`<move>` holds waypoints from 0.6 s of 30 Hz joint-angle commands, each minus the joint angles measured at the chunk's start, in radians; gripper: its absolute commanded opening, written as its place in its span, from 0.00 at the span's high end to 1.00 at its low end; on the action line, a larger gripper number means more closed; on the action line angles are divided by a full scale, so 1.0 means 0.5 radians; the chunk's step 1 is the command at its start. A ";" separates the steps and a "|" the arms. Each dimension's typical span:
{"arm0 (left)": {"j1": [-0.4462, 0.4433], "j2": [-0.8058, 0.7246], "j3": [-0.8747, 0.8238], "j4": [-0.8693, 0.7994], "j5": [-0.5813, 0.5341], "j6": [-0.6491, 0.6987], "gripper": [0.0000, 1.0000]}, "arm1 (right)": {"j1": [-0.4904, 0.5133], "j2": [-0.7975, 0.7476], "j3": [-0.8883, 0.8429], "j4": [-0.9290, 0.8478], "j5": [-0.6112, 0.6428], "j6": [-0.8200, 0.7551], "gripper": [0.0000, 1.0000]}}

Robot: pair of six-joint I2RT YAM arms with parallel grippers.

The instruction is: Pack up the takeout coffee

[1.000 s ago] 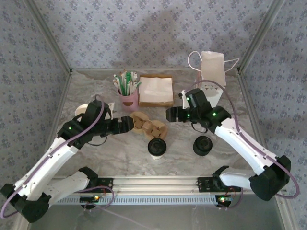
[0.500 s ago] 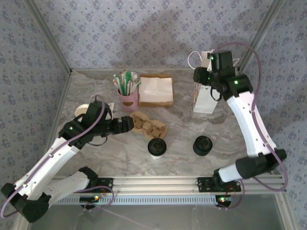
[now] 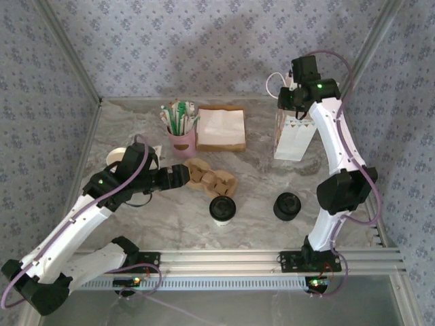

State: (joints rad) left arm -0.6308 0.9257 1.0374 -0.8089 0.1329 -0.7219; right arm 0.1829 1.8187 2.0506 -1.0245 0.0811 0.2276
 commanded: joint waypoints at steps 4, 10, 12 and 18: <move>-0.010 0.008 0.061 0.036 -0.032 0.041 0.10 | -0.010 0.100 0.116 -0.104 -0.082 -0.062 0.69; -0.009 0.011 0.066 0.038 -0.029 0.039 0.09 | 0.033 0.199 0.210 -0.182 -0.037 -0.135 0.82; -0.009 0.007 0.067 0.038 -0.028 0.036 0.10 | 0.066 0.204 0.220 -0.189 0.008 -0.179 0.86; -0.010 -0.003 0.070 0.033 -0.033 0.033 0.10 | 0.192 0.162 0.209 -0.193 0.051 -0.274 0.91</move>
State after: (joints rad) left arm -0.6308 0.9260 1.0374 -0.8082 0.1261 -0.7162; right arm 0.2543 1.9110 2.1330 -1.0851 0.0898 0.1371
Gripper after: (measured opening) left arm 0.903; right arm 0.091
